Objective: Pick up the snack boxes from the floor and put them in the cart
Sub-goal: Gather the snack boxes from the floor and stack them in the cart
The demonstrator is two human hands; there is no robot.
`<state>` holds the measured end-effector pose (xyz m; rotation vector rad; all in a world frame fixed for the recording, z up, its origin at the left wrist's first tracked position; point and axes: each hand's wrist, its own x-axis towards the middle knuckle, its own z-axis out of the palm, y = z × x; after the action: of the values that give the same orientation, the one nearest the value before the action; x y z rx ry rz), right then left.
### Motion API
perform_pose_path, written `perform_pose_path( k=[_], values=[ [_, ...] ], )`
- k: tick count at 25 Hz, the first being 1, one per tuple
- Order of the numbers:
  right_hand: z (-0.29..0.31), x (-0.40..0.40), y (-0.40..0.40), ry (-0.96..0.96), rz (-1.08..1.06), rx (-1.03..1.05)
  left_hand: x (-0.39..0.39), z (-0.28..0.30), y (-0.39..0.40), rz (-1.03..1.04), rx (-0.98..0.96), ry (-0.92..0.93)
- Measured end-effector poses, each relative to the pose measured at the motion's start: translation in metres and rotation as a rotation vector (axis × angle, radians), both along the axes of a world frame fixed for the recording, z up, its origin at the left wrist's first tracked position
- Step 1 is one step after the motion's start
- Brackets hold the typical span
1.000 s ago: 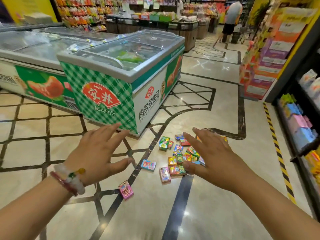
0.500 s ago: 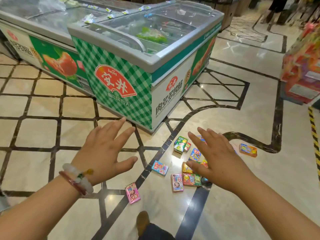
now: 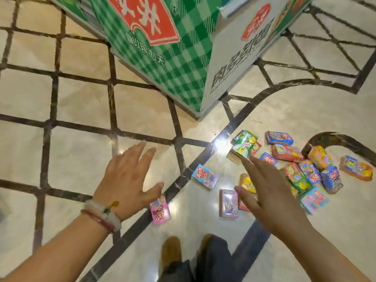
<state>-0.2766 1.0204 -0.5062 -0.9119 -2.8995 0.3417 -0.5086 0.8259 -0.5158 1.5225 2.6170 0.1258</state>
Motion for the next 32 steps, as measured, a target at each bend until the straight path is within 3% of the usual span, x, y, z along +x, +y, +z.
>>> perform_pose_path(
  k=[6,10,13,18,24,29,32],
  values=[
    [-0.291,-0.027,0.018,-0.136,0.051,-0.241,0.008,-0.316,-0.03,0.395,-0.207,-0.381],
    [-0.443,-0.057,0.035,-0.289,0.064,-0.345,0.024,-0.449,-0.053,0.694,-0.239,-0.508],
    [-0.501,-0.095,0.052,-0.417,-0.009,-0.302,0.027,-0.514,-0.056,0.966,-0.218,-0.628],
    [-0.509,-0.11,0.067,-0.496,-0.151,-0.402,0.036,-0.538,-0.047,1.047,-0.227,-0.743],
    [-0.517,-0.117,0.071,-0.54,-0.249,-0.477,0.022,-0.54,-0.03,0.983,-0.182,-0.679],
    [-0.515,-0.117,0.076,-0.563,-0.243,-0.533,0.014,-0.528,-0.006,0.882,0.051,-0.768],
    [-0.52,-0.115,0.082,-0.42,-0.318,-0.747,0.001,-0.52,0.015,0.939,0.18,-0.883]
  ],
)
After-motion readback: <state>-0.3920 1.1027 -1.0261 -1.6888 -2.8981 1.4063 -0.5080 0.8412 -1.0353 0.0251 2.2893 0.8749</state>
